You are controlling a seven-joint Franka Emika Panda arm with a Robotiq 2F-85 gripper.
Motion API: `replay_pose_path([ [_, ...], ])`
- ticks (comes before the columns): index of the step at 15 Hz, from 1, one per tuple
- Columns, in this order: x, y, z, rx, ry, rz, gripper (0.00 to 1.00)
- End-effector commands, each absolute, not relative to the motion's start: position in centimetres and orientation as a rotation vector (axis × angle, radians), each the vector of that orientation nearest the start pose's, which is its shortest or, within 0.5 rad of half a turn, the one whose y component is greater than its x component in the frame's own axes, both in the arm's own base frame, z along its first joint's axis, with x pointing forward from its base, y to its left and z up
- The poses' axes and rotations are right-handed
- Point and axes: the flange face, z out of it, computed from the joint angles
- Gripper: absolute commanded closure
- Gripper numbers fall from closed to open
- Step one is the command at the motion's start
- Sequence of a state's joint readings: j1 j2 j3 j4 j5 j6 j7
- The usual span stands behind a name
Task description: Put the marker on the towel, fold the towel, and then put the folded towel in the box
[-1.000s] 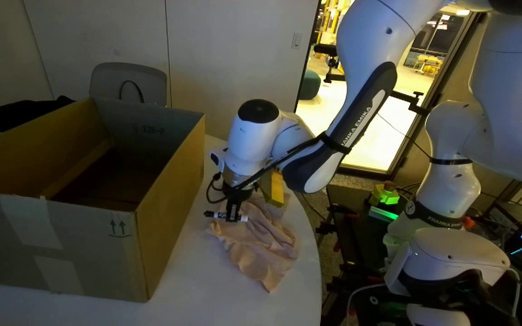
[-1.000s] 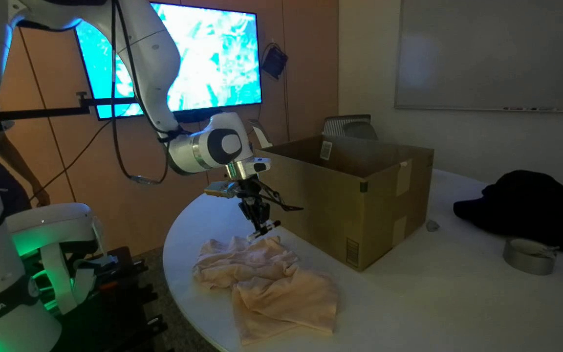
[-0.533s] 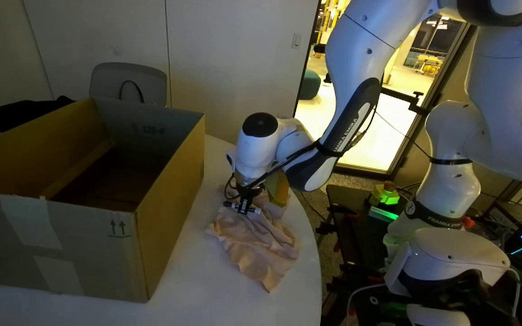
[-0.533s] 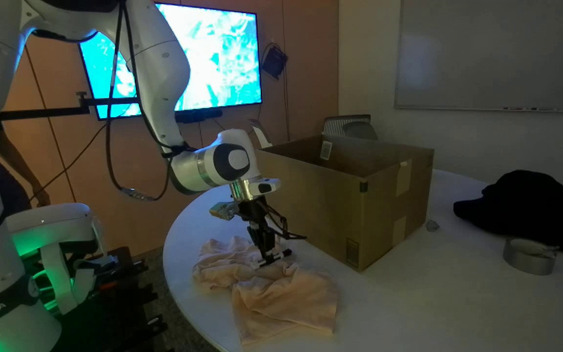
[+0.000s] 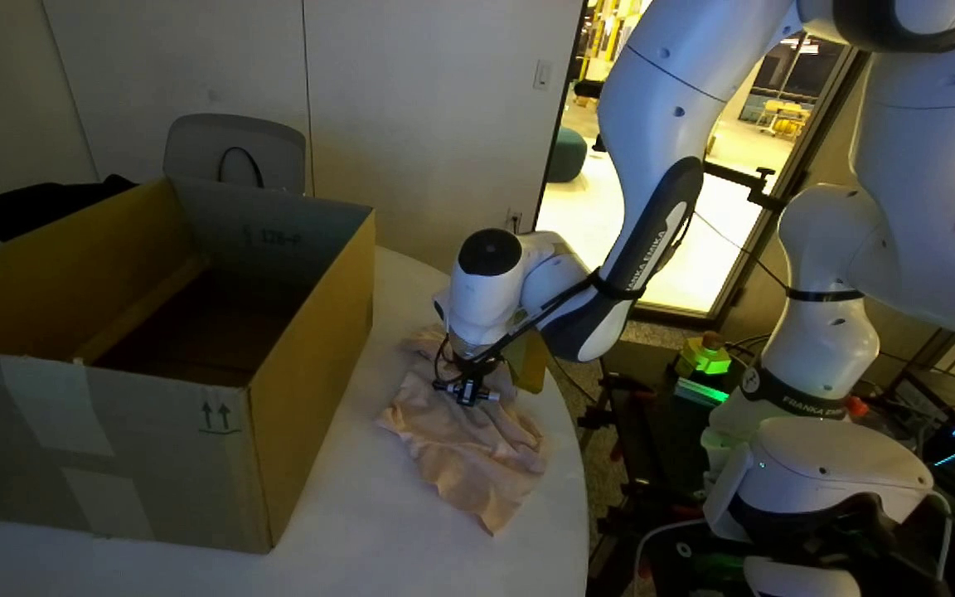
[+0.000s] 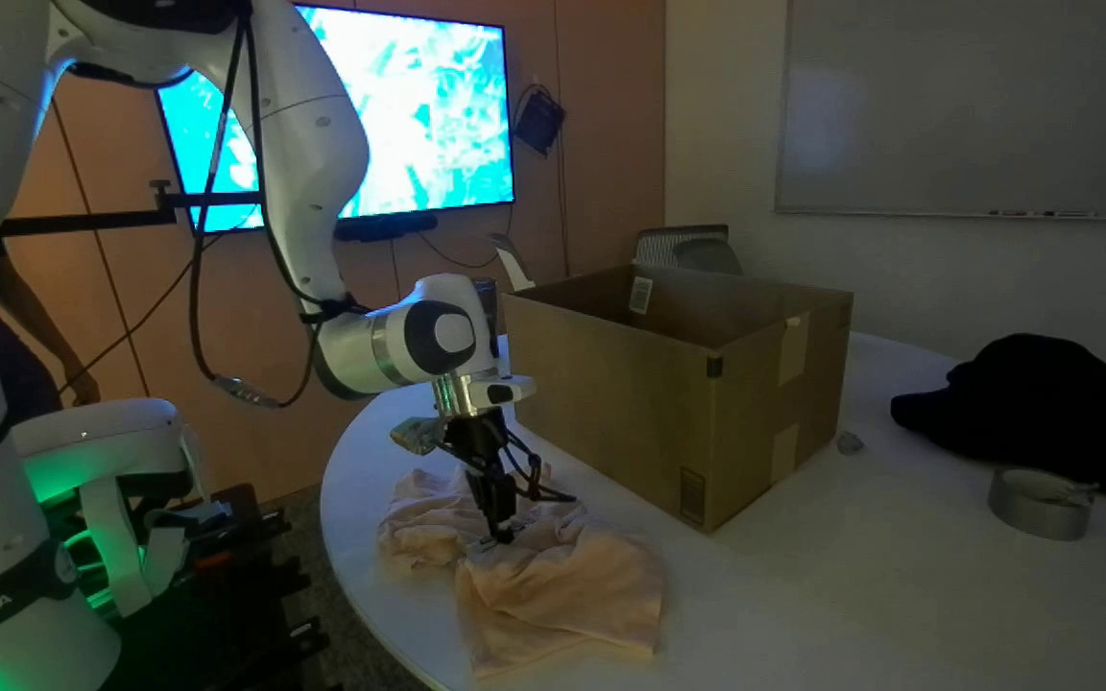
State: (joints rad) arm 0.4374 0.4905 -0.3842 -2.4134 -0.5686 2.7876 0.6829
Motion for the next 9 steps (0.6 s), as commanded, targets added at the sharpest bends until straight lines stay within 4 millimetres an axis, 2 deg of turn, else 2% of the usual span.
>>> replay_pose_path([
  [1,46.3,2.6,10.7,-3.506,0.147,-0.015,0.49],
  [5,46.1,2.7,12.8,-3.498,0.161,-0.067,0.18],
  [7,45.6,3.5,13.9,-3.469,0.126,-0.097,0.03],
  [9,45.0,4.9,14.9,-3.427,0.065,-0.136,0.00],
])
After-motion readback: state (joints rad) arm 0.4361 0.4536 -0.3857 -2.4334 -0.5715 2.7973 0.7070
